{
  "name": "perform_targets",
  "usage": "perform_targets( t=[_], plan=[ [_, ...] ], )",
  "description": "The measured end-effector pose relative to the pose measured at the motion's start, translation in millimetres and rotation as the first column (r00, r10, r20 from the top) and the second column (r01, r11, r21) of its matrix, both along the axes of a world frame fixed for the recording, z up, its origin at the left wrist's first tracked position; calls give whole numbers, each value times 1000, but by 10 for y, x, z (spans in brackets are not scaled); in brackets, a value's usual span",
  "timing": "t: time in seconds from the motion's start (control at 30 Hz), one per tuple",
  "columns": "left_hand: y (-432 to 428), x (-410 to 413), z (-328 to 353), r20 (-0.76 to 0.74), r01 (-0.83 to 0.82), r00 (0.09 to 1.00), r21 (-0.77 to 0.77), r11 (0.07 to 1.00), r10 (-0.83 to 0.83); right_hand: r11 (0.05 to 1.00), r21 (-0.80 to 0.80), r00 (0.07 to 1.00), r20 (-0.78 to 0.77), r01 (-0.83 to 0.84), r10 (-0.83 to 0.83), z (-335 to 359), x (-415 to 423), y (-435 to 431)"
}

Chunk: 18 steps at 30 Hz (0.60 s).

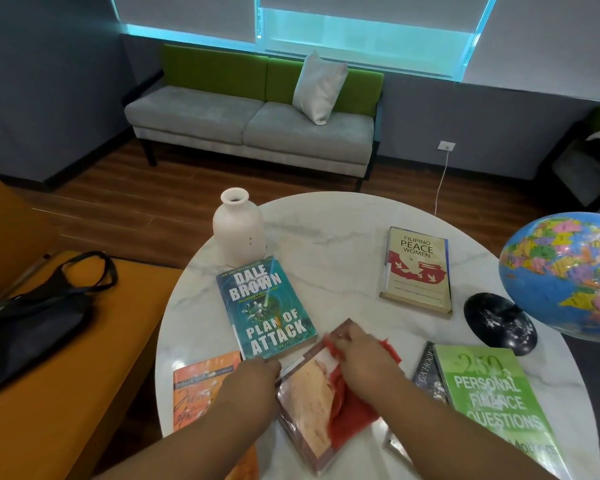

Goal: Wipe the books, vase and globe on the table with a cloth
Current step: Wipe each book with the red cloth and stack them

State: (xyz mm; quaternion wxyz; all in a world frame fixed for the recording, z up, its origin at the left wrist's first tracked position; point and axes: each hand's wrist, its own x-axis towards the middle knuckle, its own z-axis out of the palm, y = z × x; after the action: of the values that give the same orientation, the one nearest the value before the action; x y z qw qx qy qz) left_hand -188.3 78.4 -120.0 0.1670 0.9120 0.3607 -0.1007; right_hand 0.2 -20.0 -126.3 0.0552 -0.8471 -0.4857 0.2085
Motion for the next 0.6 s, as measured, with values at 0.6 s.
perform_targets(
  t=[0.6],
  plan=[
    [22,2,20,-6,-7,1000,-63,998,7,995,93,994,-109,31,-21,0,-278,-395]
  ],
)
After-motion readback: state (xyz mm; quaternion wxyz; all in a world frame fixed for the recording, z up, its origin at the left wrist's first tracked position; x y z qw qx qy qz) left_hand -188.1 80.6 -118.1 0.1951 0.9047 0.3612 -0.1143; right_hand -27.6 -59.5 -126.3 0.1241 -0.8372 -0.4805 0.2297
